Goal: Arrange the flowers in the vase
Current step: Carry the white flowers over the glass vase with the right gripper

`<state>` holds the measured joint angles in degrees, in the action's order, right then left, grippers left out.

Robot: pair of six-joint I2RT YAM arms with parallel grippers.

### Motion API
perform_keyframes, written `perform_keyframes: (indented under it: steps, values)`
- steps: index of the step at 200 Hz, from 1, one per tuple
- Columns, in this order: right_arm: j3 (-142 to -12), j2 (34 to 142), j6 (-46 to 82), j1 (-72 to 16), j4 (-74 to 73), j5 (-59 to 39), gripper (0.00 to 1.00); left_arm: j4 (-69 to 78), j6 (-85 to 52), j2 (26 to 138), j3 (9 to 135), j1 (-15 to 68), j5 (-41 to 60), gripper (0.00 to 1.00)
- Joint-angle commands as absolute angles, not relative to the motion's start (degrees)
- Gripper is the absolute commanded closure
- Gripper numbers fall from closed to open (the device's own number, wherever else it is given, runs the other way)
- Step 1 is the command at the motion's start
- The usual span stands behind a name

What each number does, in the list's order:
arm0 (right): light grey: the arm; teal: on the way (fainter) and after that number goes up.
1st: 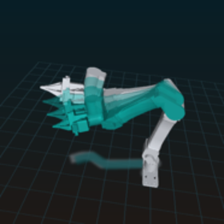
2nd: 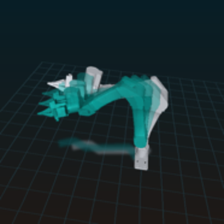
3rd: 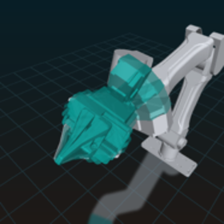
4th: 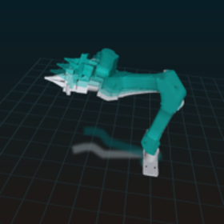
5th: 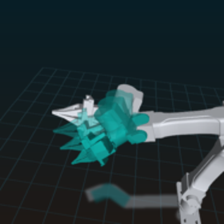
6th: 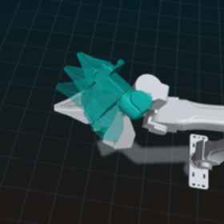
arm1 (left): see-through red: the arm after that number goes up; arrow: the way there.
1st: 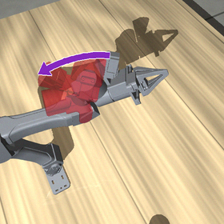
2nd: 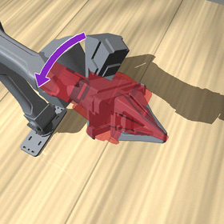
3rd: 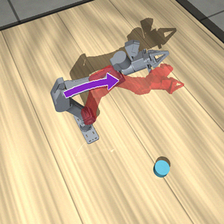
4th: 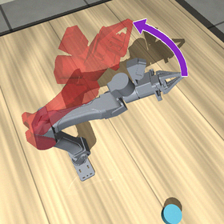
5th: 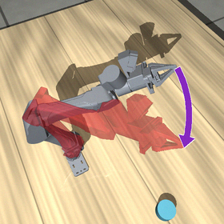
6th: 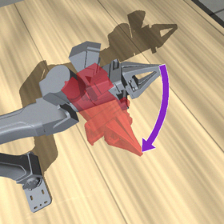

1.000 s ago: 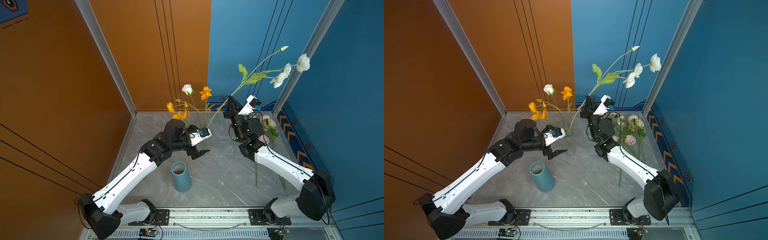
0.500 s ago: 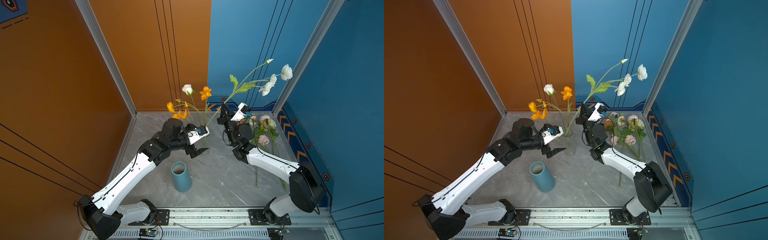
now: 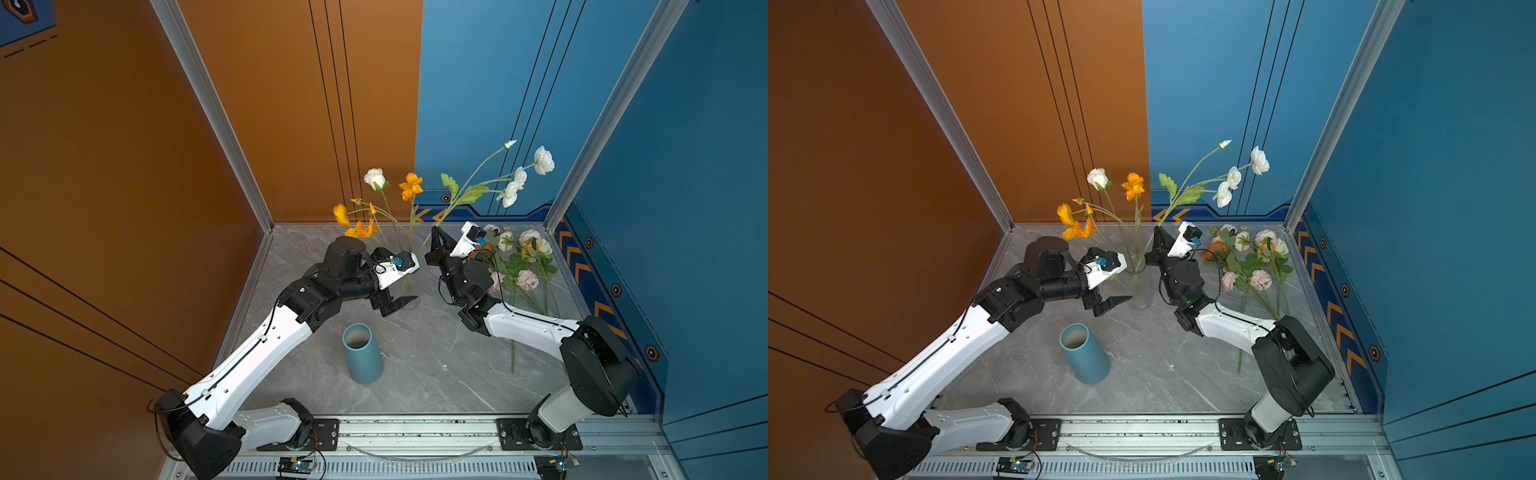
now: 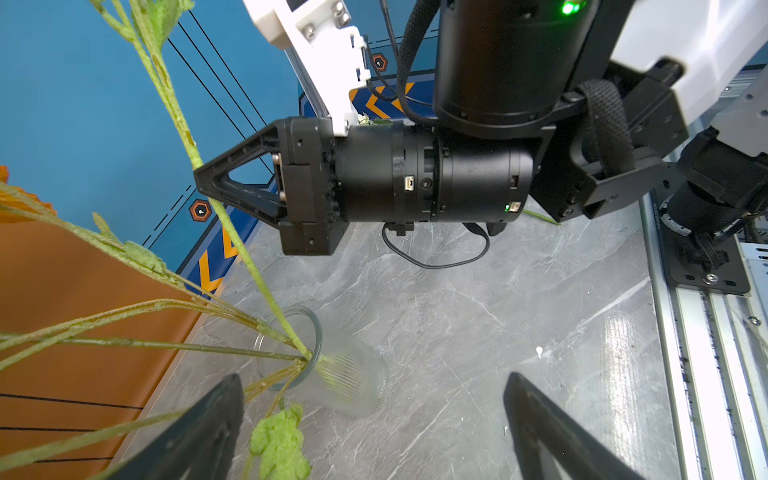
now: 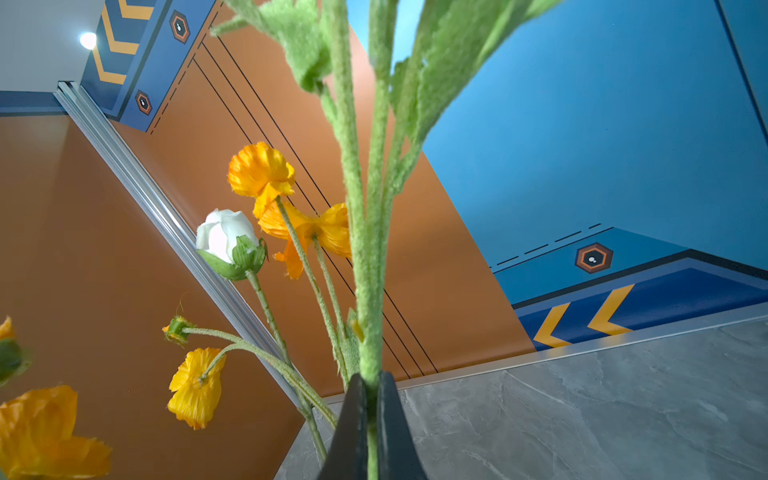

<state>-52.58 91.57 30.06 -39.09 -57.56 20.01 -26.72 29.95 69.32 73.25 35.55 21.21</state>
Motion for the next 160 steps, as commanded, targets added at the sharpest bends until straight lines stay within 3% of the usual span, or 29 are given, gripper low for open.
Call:
perform_keyframes:
  steps: [1,76,117,160]
  values:
    - [-51.9,93.1,31.1,-39.8,-58.4,20.0,1.0,-26.0,29.1,69.6,72.6,35.0,23.1,0.02]
    - [-52.9,96.5,33.9,-41.5,-55.4,18.4,1.0,-26.1,29.0,70.0,72.6,35.1,23.1,0.02]
    - [-53.7,95.7,33.7,-41.5,-51.9,17.3,0.91,-26.0,29.0,70.0,72.6,35.1,23.2,0.02]
    - [-53.1,94.6,33.3,-41.5,-50.7,17.2,0.7,-26.0,28.9,70.0,72.6,35.2,23.2,0.02]
